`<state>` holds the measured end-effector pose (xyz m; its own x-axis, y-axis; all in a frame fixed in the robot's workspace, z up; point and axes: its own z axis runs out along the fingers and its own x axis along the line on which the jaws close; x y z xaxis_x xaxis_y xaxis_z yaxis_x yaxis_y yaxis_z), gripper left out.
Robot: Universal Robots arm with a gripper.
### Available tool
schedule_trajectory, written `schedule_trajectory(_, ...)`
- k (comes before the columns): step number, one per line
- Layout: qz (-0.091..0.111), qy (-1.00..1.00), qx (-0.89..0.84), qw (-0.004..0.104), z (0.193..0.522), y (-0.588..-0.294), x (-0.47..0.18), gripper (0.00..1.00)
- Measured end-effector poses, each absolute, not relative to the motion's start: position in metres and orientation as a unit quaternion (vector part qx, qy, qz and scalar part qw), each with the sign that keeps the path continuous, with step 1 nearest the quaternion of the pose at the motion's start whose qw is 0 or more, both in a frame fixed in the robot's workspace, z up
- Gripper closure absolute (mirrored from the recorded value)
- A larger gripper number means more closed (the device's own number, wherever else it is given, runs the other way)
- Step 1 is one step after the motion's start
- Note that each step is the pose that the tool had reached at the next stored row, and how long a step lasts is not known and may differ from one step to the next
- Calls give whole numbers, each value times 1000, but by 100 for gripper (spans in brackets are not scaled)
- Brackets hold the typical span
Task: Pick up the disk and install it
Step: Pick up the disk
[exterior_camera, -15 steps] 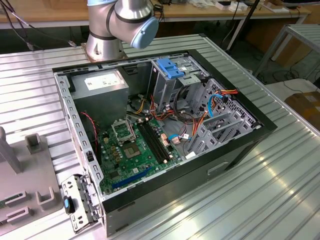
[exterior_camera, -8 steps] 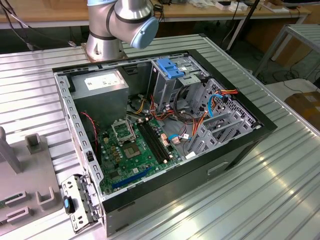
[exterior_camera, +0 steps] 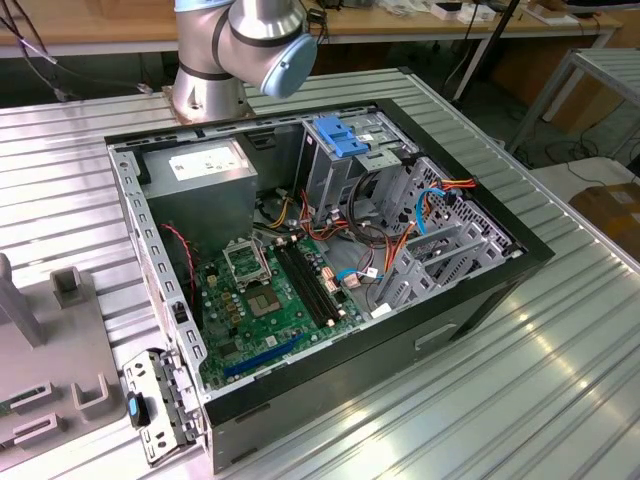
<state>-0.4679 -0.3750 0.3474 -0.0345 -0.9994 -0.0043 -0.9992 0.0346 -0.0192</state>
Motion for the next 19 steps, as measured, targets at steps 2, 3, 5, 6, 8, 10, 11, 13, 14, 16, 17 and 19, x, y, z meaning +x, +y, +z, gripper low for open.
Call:
schedule_trajectory(2,-6,711,-703,9,343,-373,-468,46)
schedule_trajectory(3,-6,711,-703,9,341,-373,-468,46)
schedule_trajectory(5,-6,712,-702,9,336,-372,-468,46)
schedule_trajectory(6,-6,714,-700,9,335,-372,-468,46)
schedule_trajectory(8,-6,718,-696,9,330,-372,-468,46)
schedule_trajectory(10,-6,720,-694,9,325,-372,-469,39)
schedule_trajectory(11,-6,720,-693,9,323,-372,-469,39)
schedule_trajectory(13,-6,723,-691,8,317,-372,-469,33)
schedule_trajectory(14,-6,723,-691,8,315,-372,-470,33)
schedule_trajectory(16,-6,725,-689,8,309,-372,-470,33)
schedule_trajectory(17,-6,725,-689,8,307,-372,-470,33)
schedule_trajectory(19,-5,726,-688,8,303,-372,-470,33)
